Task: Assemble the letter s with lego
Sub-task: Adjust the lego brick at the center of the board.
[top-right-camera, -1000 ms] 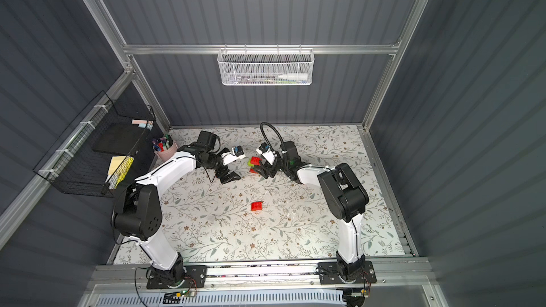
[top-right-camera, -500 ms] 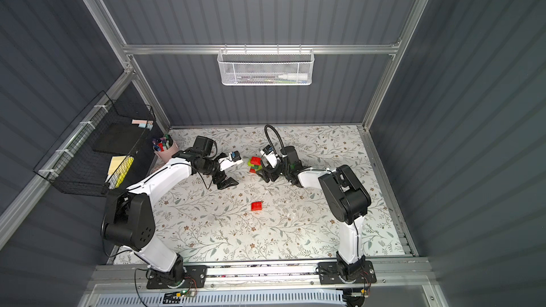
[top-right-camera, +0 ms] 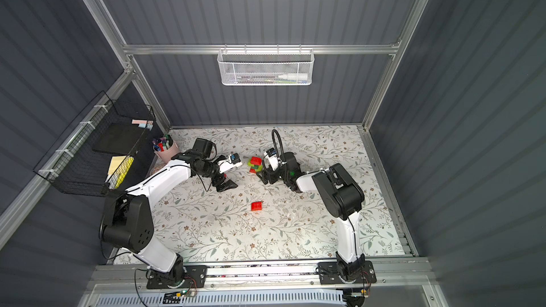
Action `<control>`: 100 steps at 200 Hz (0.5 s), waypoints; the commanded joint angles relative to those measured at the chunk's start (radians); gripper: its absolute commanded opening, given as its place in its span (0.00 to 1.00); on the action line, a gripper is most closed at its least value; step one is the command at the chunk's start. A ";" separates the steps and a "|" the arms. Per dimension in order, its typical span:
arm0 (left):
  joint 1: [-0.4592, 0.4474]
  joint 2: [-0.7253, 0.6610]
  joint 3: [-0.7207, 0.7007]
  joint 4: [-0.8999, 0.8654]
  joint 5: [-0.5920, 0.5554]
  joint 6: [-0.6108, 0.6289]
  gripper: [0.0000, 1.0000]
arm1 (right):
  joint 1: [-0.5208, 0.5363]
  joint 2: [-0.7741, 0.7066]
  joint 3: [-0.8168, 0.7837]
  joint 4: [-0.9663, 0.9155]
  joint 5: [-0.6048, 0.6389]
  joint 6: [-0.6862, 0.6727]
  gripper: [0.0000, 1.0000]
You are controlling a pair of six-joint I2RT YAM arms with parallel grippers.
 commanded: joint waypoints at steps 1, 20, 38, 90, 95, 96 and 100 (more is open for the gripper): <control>0.009 -0.017 0.005 -0.025 0.018 -0.007 1.00 | 0.015 0.033 0.020 0.077 0.004 0.050 0.88; 0.009 -0.006 0.013 -0.032 0.021 -0.006 0.99 | 0.022 0.064 0.049 0.085 -0.006 0.076 0.88; 0.009 -0.003 0.013 -0.033 0.022 -0.005 1.00 | 0.027 0.091 0.067 0.098 0.008 0.111 0.88; 0.009 0.003 0.013 -0.043 0.030 -0.003 0.99 | 0.033 0.138 0.132 0.095 -0.003 0.183 0.88; 0.010 0.003 0.013 -0.043 0.030 -0.002 1.00 | 0.033 0.139 0.134 0.095 -0.005 0.183 0.88; 0.009 0.003 0.014 -0.043 0.030 -0.002 1.00 | 0.033 0.139 0.135 0.094 -0.006 0.183 0.88; 0.009 0.003 0.013 -0.043 0.030 -0.002 1.00 | 0.034 0.141 0.135 0.095 -0.010 0.183 0.87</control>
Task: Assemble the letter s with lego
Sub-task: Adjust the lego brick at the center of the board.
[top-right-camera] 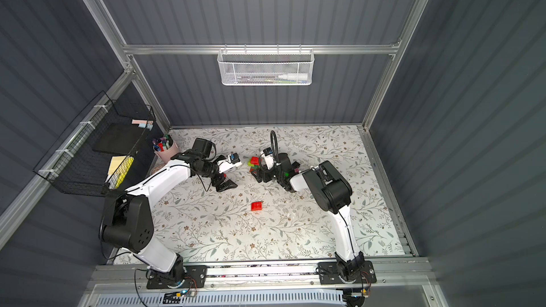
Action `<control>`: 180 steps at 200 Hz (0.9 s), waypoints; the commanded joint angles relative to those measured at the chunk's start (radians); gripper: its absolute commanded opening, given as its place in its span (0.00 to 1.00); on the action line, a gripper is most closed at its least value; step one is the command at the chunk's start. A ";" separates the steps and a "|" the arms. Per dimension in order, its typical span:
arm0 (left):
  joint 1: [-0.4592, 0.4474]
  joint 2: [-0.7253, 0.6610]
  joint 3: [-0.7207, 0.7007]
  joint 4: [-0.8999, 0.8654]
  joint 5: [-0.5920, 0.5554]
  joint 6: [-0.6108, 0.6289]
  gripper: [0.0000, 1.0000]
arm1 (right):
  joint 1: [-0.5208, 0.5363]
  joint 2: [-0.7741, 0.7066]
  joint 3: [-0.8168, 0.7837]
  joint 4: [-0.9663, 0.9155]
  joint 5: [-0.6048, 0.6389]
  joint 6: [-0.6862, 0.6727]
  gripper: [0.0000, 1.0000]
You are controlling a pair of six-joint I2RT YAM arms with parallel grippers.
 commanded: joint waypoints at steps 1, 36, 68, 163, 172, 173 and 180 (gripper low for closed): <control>0.005 0.003 0.013 -0.039 0.027 -0.002 1.00 | 0.004 0.013 0.029 0.017 -0.015 0.039 0.87; 0.005 0.008 0.015 -0.041 0.033 0.003 1.00 | 0.015 0.013 0.029 0.027 -0.044 0.017 0.85; 0.006 0.012 0.018 -0.048 0.034 0.007 0.99 | 0.022 0.006 -0.019 0.121 -0.035 0.016 0.83; 0.007 0.023 0.024 -0.060 0.035 0.011 0.99 | 0.047 -0.006 -0.045 0.145 0.022 -0.014 0.72; 0.006 0.025 0.025 -0.060 0.035 0.011 0.99 | 0.047 -0.006 -0.044 0.142 0.037 -0.009 0.71; 0.006 0.025 0.025 -0.060 0.035 0.011 1.00 | 0.046 -0.006 -0.045 0.141 0.039 -0.008 0.71; 0.006 0.025 0.025 -0.061 0.035 0.011 1.00 | 0.047 -0.006 -0.041 0.137 0.037 -0.004 0.71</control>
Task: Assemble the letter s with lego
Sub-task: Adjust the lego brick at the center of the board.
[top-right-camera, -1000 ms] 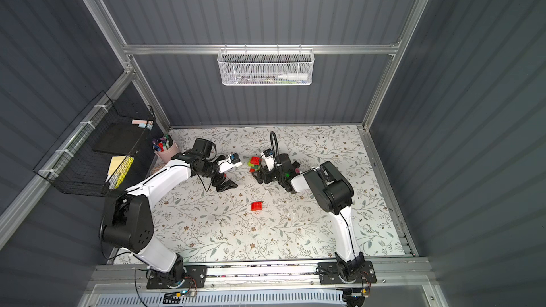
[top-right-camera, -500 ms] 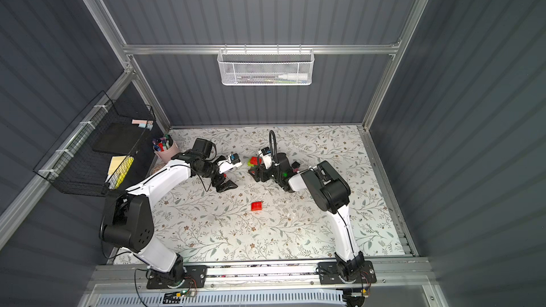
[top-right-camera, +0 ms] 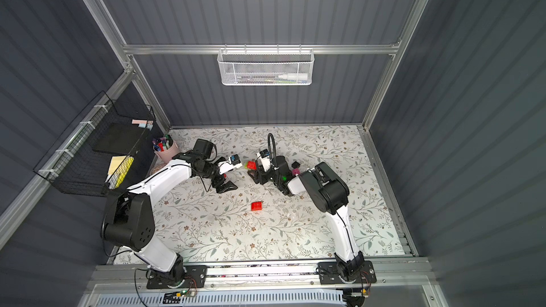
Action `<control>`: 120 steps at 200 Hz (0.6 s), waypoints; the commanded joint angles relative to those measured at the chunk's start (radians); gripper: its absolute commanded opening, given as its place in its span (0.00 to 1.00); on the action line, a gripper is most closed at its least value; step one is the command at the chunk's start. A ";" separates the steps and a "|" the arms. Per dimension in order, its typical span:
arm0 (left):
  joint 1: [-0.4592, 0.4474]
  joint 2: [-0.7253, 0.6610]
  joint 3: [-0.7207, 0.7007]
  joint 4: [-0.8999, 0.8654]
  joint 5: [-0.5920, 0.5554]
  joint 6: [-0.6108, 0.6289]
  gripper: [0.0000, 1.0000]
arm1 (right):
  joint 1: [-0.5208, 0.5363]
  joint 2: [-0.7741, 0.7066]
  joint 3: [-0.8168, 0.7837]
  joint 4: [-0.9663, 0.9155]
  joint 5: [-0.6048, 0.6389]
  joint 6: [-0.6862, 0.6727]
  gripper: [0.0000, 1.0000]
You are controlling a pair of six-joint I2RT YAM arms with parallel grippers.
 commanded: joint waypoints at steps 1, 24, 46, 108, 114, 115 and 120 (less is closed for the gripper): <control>0.006 0.009 0.026 -0.036 0.021 0.011 1.00 | 0.005 -0.012 -0.003 0.010 0.030 -0.002 0.71; 0.006 0.015 0.030 -0.039 0.023 0.010 0.99 | 0.007 -0.016 0.008 -0.004 0.036 0.005 0.68; 0.006 0.015 0.031 -0.042 0.023 0.010 0.99 | 0.006 -0.023 0.014 -0.022 0.048 0.008 0.67; 0.006 0.020 0.042 -0.050 0.027 0.009 1.00 | 0.007 -0.046 0.031 -0.078 0.025 0.034 0.65; 0.006 0.019 0.042 -0.051 0.027 0.009 1.00 | 0.006 -0.051 0.029 -0.081 0.023 0.034 0.65; 0.006 0.019 0.042 -0.050 0.027 0.009 1.00 | 0.007 -0.051 0.028 -0.081 0.023 0.034 0.65; 0.006 0.019 0.041 -0.050 0.027 0.011 1.00 | 0.006 -0.054 0.029 -0.085 0.025 0.033 0.65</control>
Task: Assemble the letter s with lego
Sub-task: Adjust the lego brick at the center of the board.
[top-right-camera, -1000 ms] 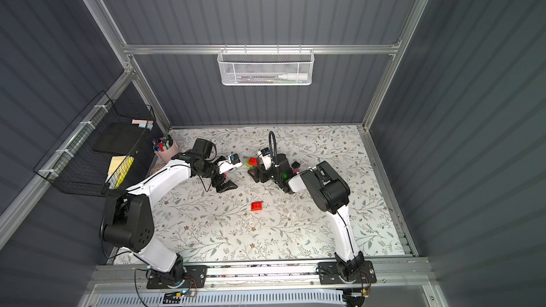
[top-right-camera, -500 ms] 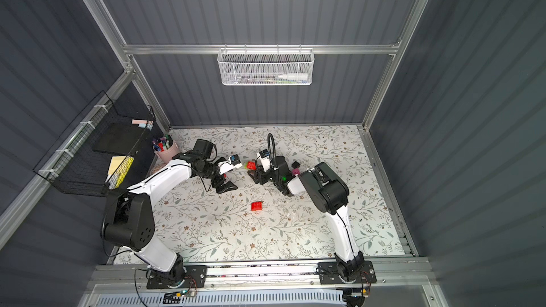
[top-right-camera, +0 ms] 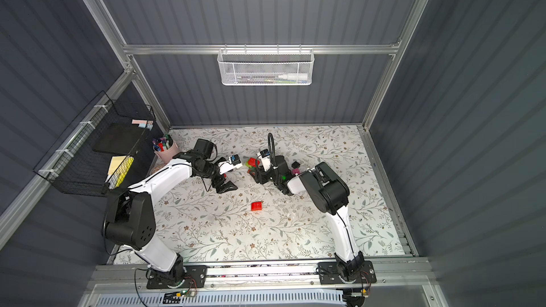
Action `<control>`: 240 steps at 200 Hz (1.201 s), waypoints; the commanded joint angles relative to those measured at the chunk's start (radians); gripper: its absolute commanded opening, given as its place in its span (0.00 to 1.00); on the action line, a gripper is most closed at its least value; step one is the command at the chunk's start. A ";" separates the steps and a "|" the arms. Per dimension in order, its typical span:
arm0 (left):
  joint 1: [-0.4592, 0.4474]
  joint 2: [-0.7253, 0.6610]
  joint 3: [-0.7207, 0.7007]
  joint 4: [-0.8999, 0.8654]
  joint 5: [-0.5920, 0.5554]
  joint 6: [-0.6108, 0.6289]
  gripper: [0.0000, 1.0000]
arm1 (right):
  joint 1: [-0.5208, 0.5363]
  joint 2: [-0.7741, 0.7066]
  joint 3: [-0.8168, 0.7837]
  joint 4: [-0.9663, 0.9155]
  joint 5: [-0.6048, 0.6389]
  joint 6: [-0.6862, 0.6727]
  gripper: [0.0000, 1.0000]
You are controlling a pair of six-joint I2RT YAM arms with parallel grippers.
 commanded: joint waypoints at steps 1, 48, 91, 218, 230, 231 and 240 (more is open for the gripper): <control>0.006 0.007 0.028 -0.033 0.025 0.010 1.00 | 0.003 -0.044 0.017 -0.018 -0.010 0.015 0.65; 0.006 0.007 0.029 -0.035 0.029 0.012 1.00 | 0.009 -0.054 0.001 -0.034 0.022 -0.021 0.64; 0.006 0.006 0.033 -0.037 0.030 0.012 1.00 | 0.008 -0.035 0.028 -0.083 0.021 -0.016 0.65; 0.006 0.018 0.042 -0.046 0.038 0.013 1.00 | 0.009 -0.066 0.002 -0.083 0.106 -0.085 0.69; 0.006 0.020 0.046 -0.048 0.038 0.013 1.00 | 0.008 -0.054 0.015 -0.084 0.074 -0.087 0.68; 0.006 0.020 0.046 -0.048 0.039 0.014 1.00 | 0.007 -0.054 0.015 -0.082 0.074 -0.085 0.68; 0.006 0.021 0.047 -0.051 0.040 0.014 1.00 | 0.007 -0.053 0.011 -0.066 0.076 -0.072 0.67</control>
